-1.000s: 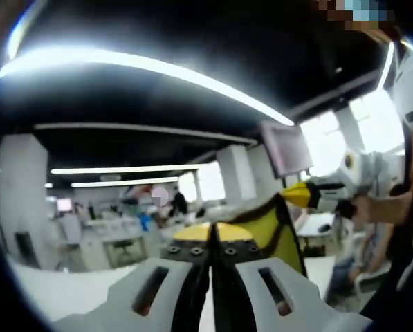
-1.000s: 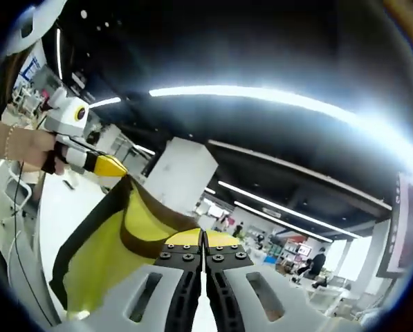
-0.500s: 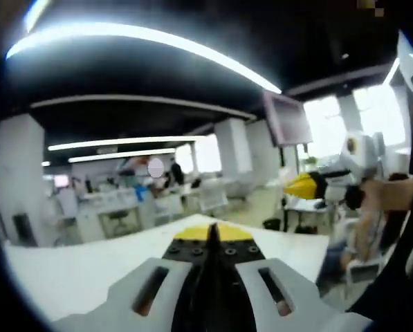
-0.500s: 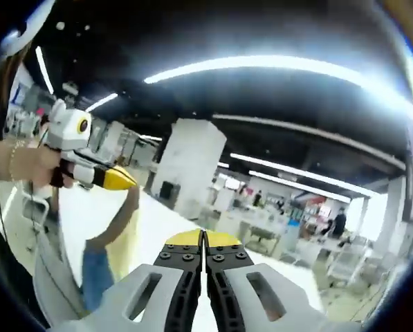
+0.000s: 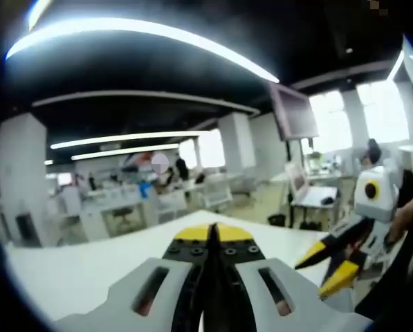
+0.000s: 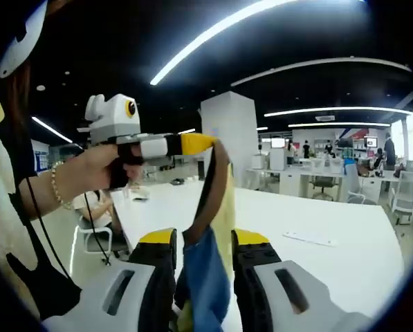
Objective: Fold the garment on the visible template until the final outline fits inside the template.
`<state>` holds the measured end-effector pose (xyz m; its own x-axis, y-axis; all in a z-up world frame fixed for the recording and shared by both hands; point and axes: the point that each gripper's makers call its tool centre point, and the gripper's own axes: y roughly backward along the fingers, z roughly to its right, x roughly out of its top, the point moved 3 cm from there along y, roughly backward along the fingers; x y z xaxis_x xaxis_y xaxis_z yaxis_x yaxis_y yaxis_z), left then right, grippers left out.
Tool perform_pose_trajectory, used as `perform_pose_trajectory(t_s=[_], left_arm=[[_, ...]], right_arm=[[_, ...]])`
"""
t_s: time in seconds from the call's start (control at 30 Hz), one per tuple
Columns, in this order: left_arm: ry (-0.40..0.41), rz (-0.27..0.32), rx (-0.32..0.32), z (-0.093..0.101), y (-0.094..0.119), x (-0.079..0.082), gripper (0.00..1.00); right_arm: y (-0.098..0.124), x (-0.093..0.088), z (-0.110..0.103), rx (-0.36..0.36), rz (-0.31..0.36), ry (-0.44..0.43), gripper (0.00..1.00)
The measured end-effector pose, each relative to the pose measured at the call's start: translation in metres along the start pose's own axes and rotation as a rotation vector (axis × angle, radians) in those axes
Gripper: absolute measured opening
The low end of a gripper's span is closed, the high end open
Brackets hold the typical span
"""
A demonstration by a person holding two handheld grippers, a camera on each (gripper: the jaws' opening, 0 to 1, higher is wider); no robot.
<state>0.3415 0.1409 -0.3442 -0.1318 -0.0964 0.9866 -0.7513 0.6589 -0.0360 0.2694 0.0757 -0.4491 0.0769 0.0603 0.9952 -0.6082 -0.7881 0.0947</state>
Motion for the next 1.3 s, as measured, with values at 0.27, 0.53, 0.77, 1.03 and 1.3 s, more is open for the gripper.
perform_pose_trajectory(t_s=[0.27,0.53,0.77,1.03,1.3], left_arm=[[-0.007,0.012,-0.010,-0.002,-0.005,0.006,0.00],[-0.005,0.015,-0.008,-0.005,-0.005,0.007,0.00],[-0.008,0.015,-0.007,-0.006,-0.006,0.008,0.00],[-0.006,0.012,0.000,-0.009,-0.004,0.006,0.00],[-0.028,0.008,0.028,-0.019,0.004,0.006,0.00]], right_arm=[[-0.016,-0.021,0.008,-0.095,-0.035,0.032,0.33],[-0.019,-0.027,0.019,-0.115,-0.059,0.053,0.25],[-0.020,-0.025,0.018,-0.096,-0.053,0.081,0.07],[-0.005,-0.018,0.036,-0.135,-0.054,0.095,0.02],[0.023,0.013,0.072,-0.241,-0.023,0.208,0.01]])
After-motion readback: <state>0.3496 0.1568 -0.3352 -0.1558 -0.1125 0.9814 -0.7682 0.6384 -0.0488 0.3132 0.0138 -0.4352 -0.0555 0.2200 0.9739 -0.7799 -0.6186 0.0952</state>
